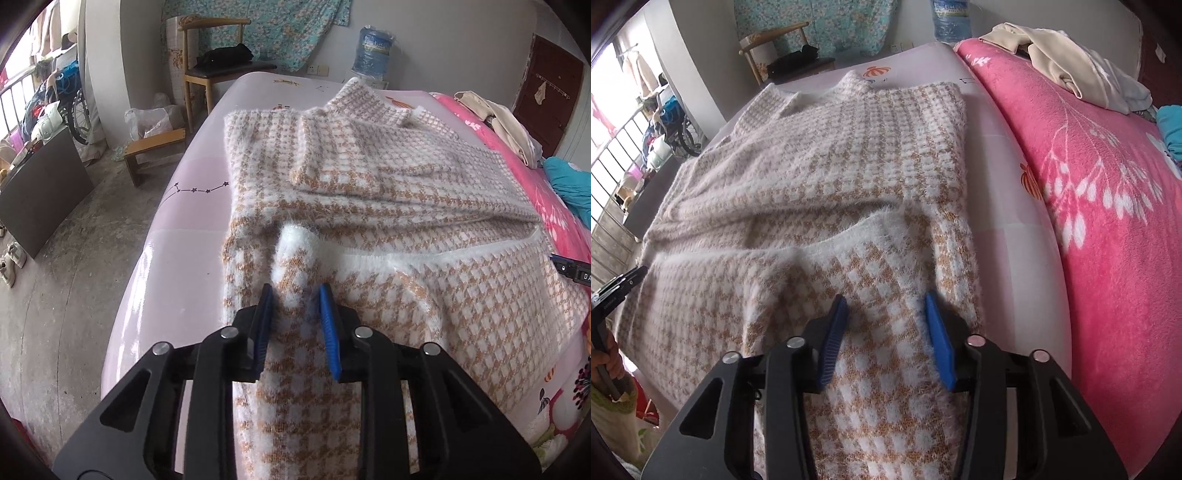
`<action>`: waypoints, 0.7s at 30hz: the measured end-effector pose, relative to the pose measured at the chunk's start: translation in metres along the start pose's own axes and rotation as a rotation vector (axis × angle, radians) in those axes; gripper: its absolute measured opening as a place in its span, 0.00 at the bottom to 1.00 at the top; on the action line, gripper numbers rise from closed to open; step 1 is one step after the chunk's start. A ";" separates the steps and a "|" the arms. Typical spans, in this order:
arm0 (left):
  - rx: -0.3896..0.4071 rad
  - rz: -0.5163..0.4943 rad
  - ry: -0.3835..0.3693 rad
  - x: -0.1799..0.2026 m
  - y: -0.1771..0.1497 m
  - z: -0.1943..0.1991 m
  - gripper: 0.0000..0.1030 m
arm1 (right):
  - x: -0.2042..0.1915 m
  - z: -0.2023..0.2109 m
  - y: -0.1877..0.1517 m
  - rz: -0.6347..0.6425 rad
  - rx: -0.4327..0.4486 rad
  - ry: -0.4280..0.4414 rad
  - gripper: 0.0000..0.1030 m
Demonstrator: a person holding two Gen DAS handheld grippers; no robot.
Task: Fold large clothes
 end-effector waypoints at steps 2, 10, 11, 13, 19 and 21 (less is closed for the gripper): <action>0.012 -0.028 0.010 0.004 0.001 0.003 0.09 | -0.003 0.003 -0.002 0.009 0.007 -0.003 0.09; 0.214 -0.087 0.041 0.011 0.048 0.054 0.06 | 0.004 0.064 0.030 -0.026 0.214 -0.045 0.07; 0.226 -0.089 0.047 0.010 0.053 0.054 0.06 | 0.005 0.066 0.034 -0.027 0.227 -0.047 0.07; 0.219 -0.087 0.053 0.010 0.059 0.044 0.06 | 0.008 0.061 0.040 -0.042 0.227 -0.047 0.07; 0.102 -0.072 0.083 0.000 0.037 -0.008 0.07 | 0.015 0.001 0.032 -0.066 0.111 -0.056 0.07; 0.094 -0.046 0.062 -0.004 0.032 -0.014 0.09 | 0.018 -0.010 0.030 -0.083 0.104 -0.036 0.08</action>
Point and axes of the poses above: each gripper's, at about its wrist camera, not at the fingertips, and z roughly against the way its jaws point, x to its right, y to its top, the point moved 9 cm from there along -z, roughly the way its jaws point, and after that the axes turned 11 degrees about -x, right-handed, at the moved point
